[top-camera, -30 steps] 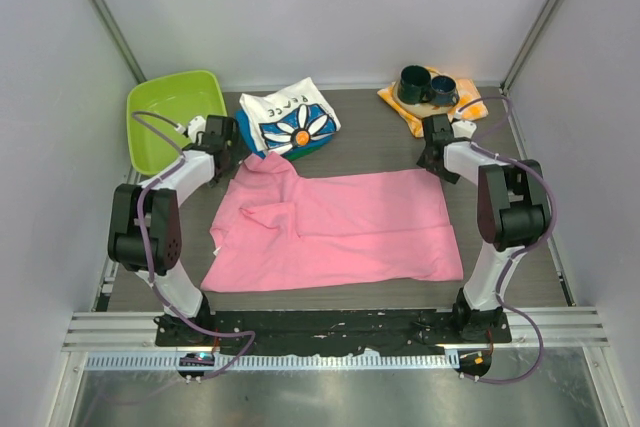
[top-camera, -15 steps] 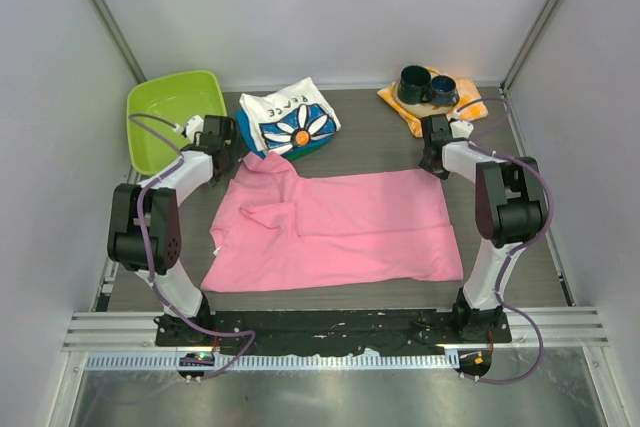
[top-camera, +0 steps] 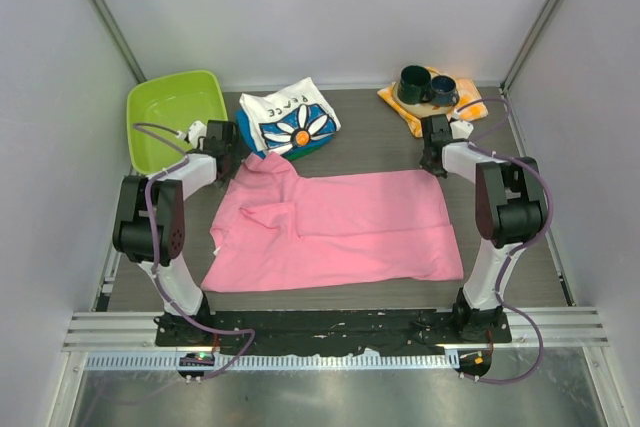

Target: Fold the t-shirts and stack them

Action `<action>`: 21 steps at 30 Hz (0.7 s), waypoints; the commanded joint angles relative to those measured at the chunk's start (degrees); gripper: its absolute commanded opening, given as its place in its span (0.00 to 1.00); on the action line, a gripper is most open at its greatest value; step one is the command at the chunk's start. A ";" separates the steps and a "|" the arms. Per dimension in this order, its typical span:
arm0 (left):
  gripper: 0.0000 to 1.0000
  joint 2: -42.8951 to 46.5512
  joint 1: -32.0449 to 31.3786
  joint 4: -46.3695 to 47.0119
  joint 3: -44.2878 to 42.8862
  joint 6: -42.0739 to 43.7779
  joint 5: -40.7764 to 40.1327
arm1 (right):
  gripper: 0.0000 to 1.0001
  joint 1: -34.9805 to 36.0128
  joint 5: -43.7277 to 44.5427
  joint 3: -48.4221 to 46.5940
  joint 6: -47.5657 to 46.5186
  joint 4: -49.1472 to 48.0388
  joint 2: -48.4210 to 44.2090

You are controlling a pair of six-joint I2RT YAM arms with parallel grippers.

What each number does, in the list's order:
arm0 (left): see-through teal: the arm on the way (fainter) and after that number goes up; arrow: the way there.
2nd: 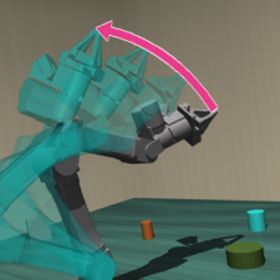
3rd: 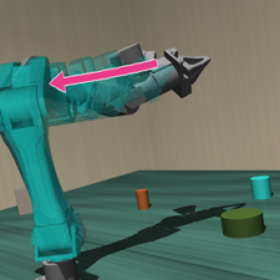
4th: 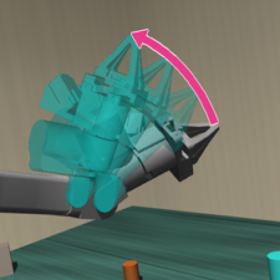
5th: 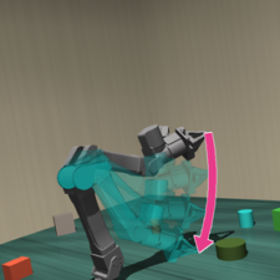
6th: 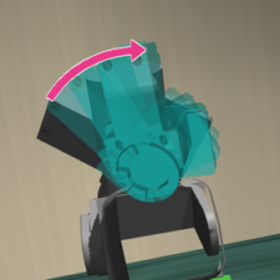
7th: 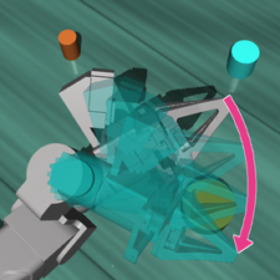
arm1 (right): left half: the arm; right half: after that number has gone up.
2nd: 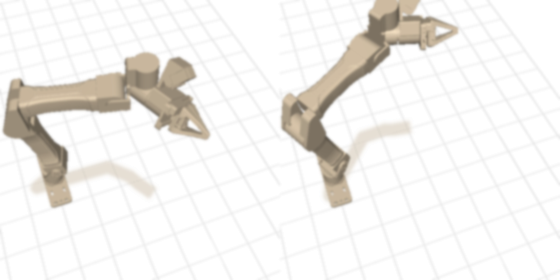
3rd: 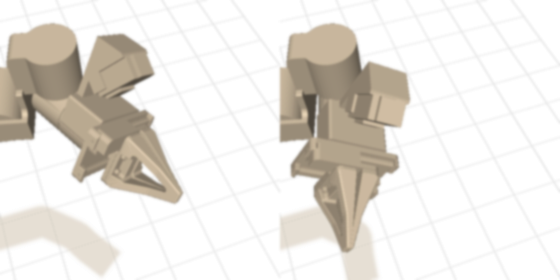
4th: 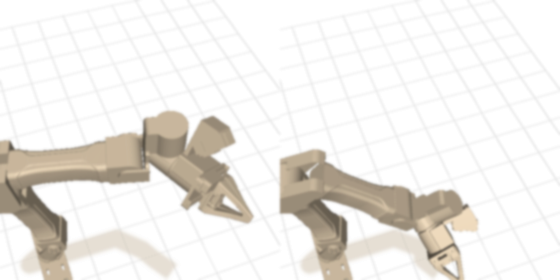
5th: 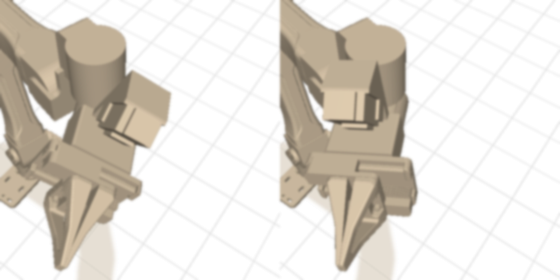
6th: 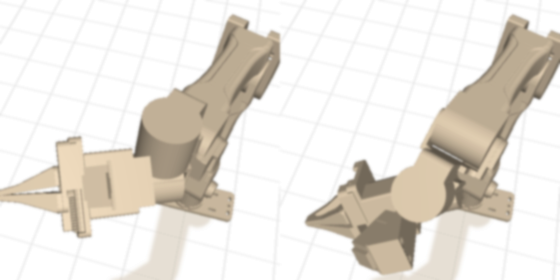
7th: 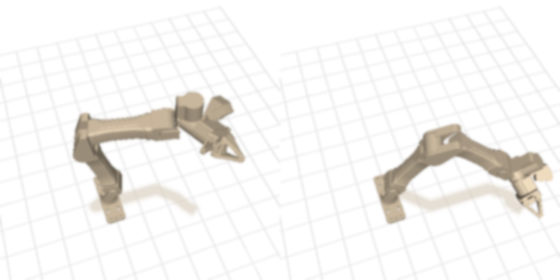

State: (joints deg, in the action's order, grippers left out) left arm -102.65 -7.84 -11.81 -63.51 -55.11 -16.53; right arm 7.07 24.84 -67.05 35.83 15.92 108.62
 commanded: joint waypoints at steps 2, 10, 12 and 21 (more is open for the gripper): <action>0.86 2.81 0.37 10.23 3.39 -3.25 -2.36 | 0.01 0.22 -0.58 1.66 -0.33 -0.72 -1.74; 0.61 2.72 0.37 18.13 6.20 -3.51 -1.92 | 0.01 0.57 -1.46 2.01 -0.50 -1.42 -1.39; 0.58 2.28 0.37 20.33 6.64 -3.86 -1.49 | 0.01 0.75 -1.72 2.01 -0.59 -1.51 -1.22; 0.56 -0.44 0.89 28.85 9.62 -5.71 -0.08 | 0.01 1.19 -1.99 1.65 -1.03 -1.77 -1.13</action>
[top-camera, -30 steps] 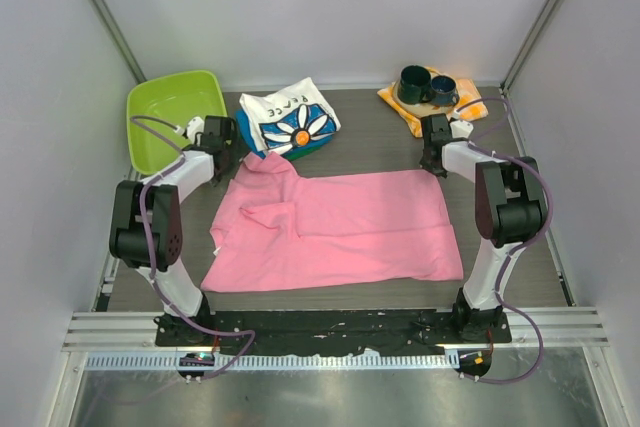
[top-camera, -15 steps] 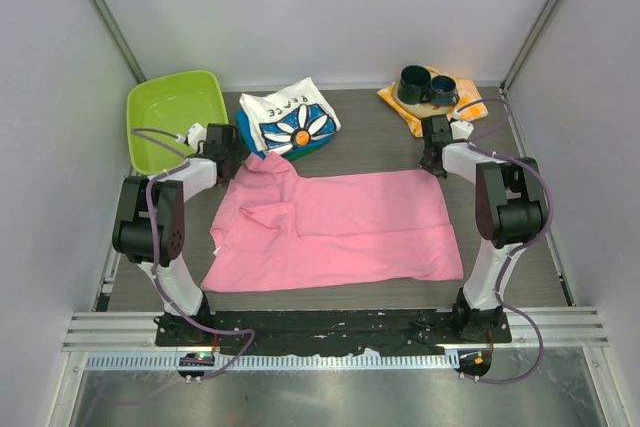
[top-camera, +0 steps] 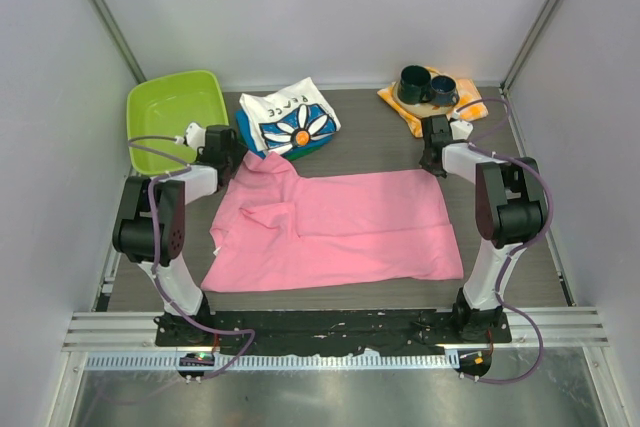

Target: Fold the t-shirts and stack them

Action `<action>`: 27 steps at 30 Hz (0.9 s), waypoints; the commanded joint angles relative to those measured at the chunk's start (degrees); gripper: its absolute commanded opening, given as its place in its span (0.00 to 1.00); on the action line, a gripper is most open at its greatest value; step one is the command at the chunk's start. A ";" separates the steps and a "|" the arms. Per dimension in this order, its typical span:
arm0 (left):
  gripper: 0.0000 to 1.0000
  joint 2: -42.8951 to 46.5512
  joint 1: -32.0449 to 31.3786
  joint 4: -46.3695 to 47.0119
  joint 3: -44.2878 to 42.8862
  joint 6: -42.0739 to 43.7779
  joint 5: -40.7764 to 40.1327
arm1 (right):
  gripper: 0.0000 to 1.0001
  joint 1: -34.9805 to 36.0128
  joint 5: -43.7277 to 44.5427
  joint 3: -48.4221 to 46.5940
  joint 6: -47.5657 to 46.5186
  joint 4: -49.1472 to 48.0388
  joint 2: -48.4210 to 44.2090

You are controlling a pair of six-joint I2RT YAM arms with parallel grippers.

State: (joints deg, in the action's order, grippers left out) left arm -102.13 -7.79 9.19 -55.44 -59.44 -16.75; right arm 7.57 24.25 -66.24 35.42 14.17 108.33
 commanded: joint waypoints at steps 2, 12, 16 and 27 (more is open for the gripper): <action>0.57 -1.49 1.02 10.31 2.44 -1.91 1.02 | 0.01 0.95 -1.49 0.85 -0.70 -0.11 -0.67; 0.53 -4.13 1.29 12.16 3.06 -3.23 2.51 | 0.01 1.21 -1.40 0.67 -0.79 -0.11 -0.05; 0.39 -4.31 1.64 12.61 2.88 -3.14 2.52 | 0.01 1.30 -1.31 0.67 -0.88 -0.02 0.12; 0.21 -3.78 2.17 13.04 1.48 -2.61 3.04 | 0.01 1.48 -1.14 0.50 -1.14 0.15 0.39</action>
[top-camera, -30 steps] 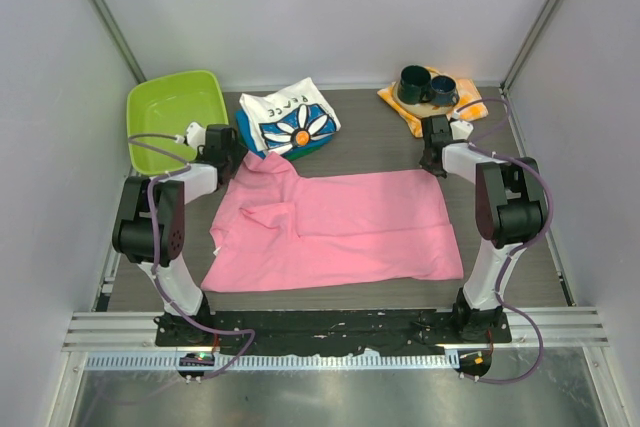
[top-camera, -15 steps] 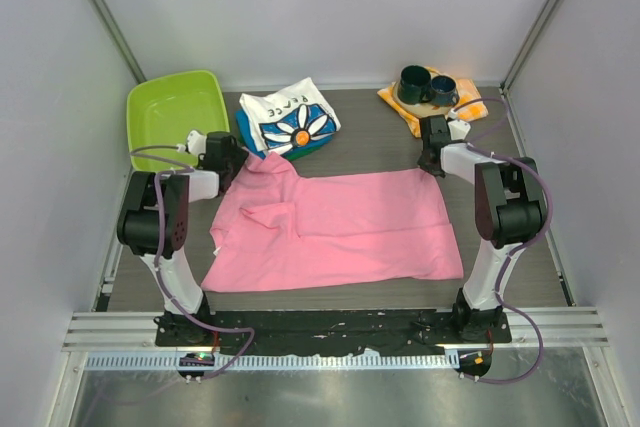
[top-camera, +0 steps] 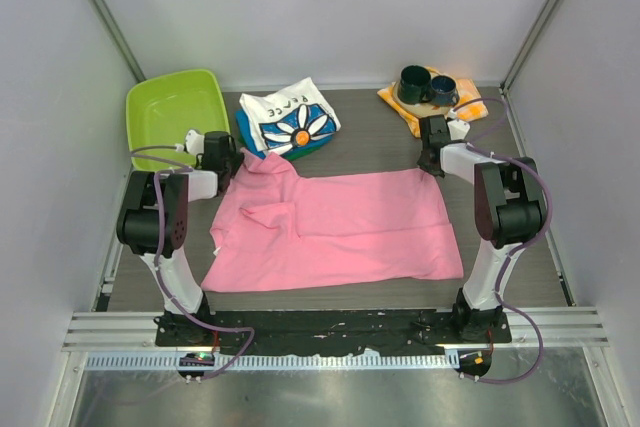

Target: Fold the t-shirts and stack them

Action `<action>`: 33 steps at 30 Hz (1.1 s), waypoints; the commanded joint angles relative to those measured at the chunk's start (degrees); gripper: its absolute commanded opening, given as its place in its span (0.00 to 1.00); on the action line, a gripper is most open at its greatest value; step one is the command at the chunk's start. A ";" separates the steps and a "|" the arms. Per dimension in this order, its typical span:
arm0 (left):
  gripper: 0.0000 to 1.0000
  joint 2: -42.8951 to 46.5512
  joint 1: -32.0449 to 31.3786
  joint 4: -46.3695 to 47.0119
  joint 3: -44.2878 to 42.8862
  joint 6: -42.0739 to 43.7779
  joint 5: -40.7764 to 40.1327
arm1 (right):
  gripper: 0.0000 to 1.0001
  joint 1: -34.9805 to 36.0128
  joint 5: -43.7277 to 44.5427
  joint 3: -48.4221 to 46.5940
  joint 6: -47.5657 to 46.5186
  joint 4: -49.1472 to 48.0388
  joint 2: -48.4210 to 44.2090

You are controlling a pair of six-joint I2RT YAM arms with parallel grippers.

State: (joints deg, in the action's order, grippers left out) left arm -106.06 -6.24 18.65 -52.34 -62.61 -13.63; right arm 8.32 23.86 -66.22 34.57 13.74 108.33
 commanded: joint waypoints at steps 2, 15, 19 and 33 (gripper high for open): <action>0.21 0.15 0.62 3.41 -2.15 0.73 0.18 | 0.01 0.56 -0.83 0.47 -0.29 0.50 0.30; 0.67 -0.99 0.61 5.60 -0.66 -0.41 1.50 | 0.01 1.09 -1.53 0.12 -0.38 0.50 1.00; 0.55 -2.04 0.62 6.39 -0.93 -0.76 1.85 | 0.01 1.09 -1.36 0.21 -0.47 0.50 1.26; 0.18 1.82 0.62 5.17 -1.71 -0.15 3.60 | 0.01 1.70 -1.27 0.21 -0.55 0.68 0.83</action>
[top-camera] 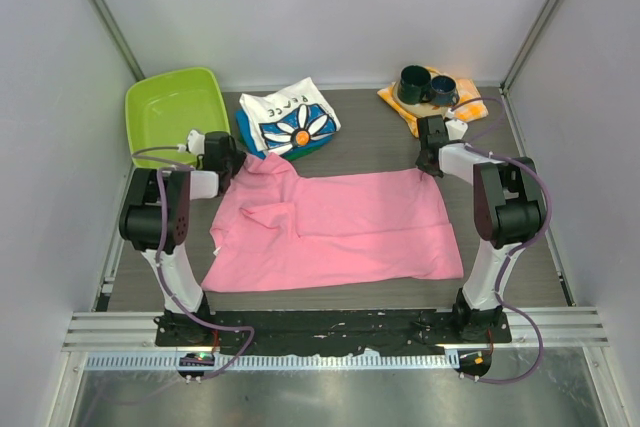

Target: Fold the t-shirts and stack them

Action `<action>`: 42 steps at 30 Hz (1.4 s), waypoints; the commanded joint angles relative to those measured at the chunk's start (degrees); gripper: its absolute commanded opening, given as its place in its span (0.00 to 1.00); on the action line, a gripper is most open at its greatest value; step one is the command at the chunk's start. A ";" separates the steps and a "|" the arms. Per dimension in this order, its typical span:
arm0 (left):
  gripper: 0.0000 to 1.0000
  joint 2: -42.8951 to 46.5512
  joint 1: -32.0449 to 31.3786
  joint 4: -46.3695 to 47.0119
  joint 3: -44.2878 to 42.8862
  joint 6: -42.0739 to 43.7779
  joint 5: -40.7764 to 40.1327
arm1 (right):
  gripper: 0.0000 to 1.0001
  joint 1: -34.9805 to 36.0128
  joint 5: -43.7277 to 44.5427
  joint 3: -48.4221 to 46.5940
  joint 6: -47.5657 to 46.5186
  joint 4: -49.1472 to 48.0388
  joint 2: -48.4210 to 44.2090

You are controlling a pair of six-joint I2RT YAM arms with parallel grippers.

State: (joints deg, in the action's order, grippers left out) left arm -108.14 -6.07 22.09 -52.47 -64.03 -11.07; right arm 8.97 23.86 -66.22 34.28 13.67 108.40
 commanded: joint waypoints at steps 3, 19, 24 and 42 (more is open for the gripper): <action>0.17 7.58 0.18 -1.34 -1.67 1.98 1.23 | 0.01 1.22 -0.83 0.82 -0.36 0.74 -1.08; 0.19 30.78 -3.69 -20.50 2.71 4.17 3.69 | 0.01 5.00 4.09 9.78 -0.71 5.92 -20.06; 0.35 31.42 -4.48 -21.73 4.92 5.58 2.63 | 0.01 5.27 4.71 11.64 -0.71 6.28 -24.02; 0.74 7.60 0.78 -4.26 0.61 0.66 4.21 | 0.01 5.35 3.74 10.76 -1.76 4.52 -21.21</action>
State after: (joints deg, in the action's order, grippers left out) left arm -98.54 -7.60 9.21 -49.30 -61.56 -7.92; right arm 14.04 26.85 -55.11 33.26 20.58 87.02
